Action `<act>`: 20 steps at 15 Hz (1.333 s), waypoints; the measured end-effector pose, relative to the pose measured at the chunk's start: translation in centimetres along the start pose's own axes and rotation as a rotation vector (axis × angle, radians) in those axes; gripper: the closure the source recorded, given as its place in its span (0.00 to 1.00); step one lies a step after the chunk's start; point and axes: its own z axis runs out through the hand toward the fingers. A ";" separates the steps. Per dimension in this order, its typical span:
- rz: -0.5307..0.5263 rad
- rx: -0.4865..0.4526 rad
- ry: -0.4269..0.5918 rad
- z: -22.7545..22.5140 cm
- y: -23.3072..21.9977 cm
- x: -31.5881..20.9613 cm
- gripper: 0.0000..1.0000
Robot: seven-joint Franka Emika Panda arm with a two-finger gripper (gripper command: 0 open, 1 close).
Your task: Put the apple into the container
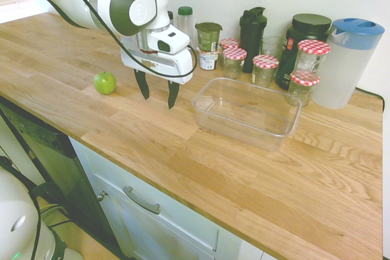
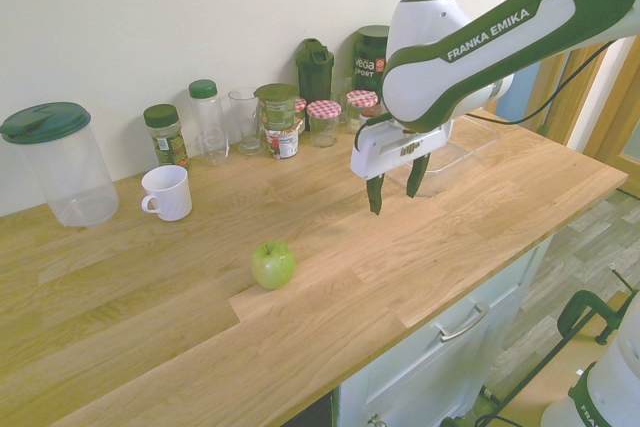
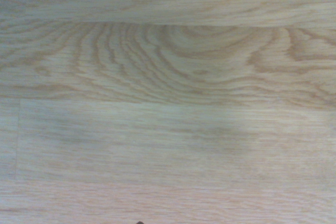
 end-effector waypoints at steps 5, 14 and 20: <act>-0.063 0.041 0.000 -3.0 -3.8 -2.0 0.00; -0.386 0.054 0.074 -2.9 -16.5 -18.5 0.00; -0.444 0.005 0.085 1.5 -17.5 -19.0 1.00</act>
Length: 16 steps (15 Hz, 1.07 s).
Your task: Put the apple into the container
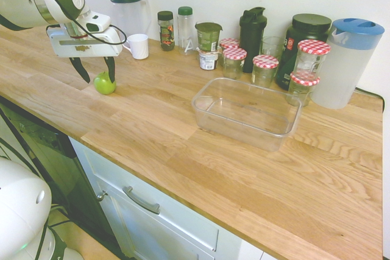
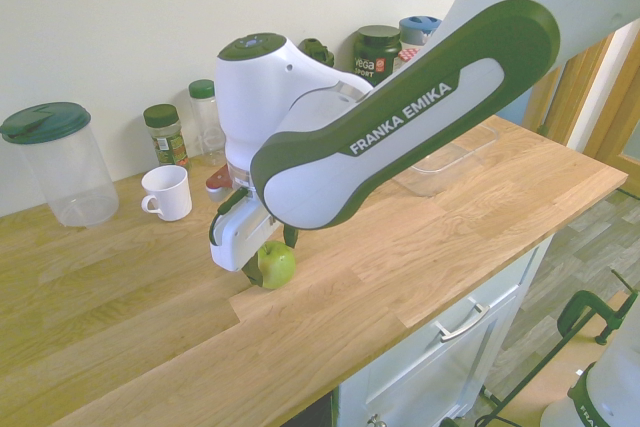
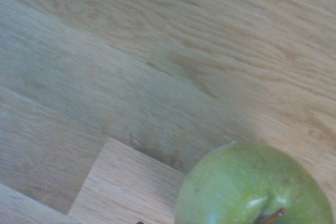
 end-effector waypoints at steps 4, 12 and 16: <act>-0.016 -0.006 -0.012 0.6 -0.4 -0.6 1.00; -0.006 -0.017 -0.017 2.4 -0.4 0.0 1.00; 0.000 -0.006 -0.034 2.1 -0.3 0.2 1.00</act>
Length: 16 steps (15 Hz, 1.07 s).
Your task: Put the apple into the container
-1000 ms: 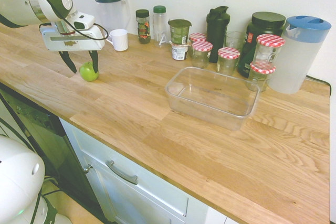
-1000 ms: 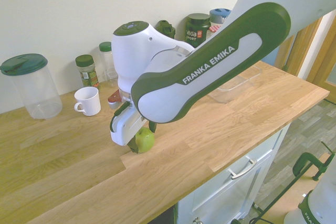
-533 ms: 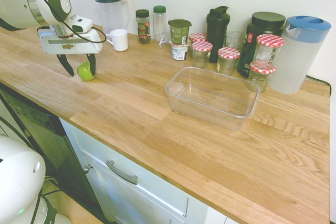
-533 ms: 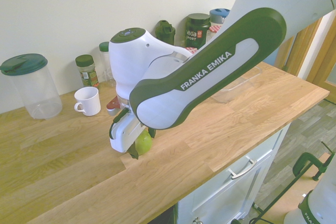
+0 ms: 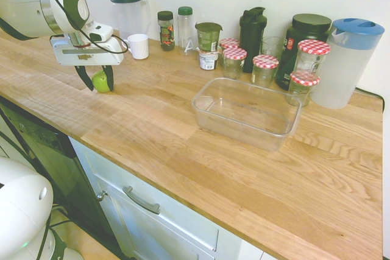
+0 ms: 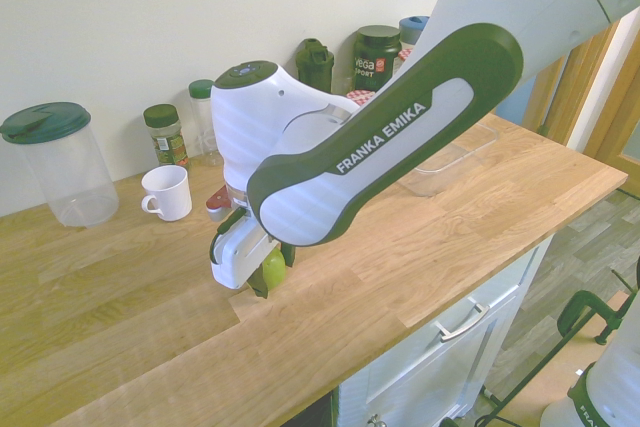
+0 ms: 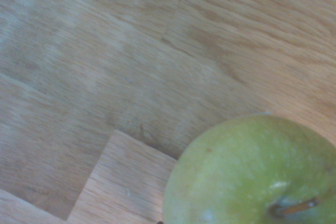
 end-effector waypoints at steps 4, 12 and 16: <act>0.021 0.044 0.001 -2.9 0.5 0.6 1.00; 0.349 0.119 0.076 -16.3 14.3 12.2 1.00; 0.570 0.089 0.054 -16.4 29.7 18.1 1.00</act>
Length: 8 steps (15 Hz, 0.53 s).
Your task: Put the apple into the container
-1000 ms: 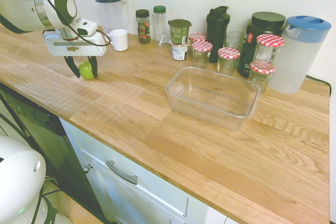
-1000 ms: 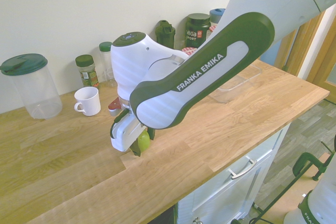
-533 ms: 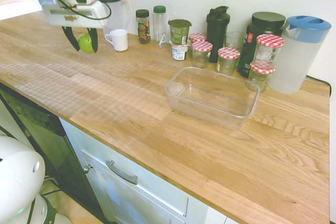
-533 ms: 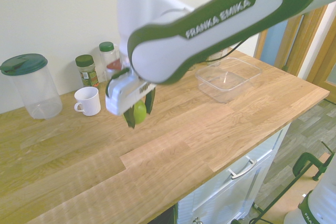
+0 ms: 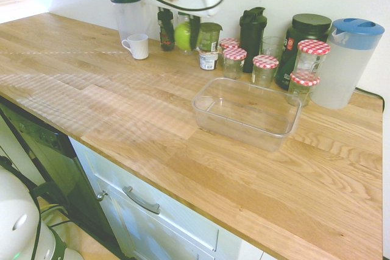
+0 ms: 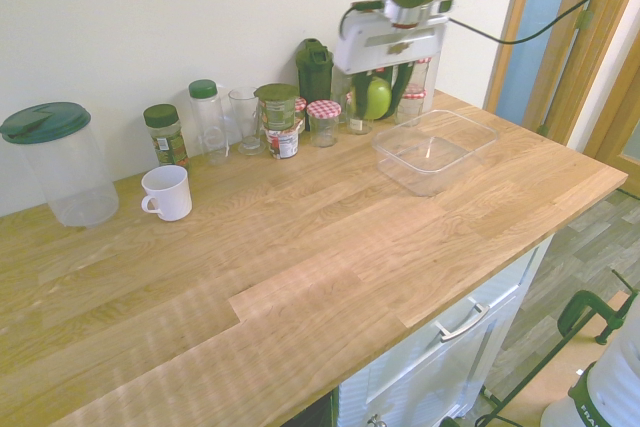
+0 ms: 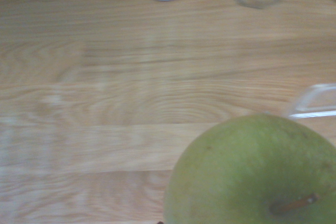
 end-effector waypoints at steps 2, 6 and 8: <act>0.052 -0.019 -0.002 0.4 3.8 3.5 1.00; 0.101 -0.060 -0.032 4.0 7.4 6.9 1.00; 0.117 -0.073 -0.039 6.8 9.0 8.2 1.00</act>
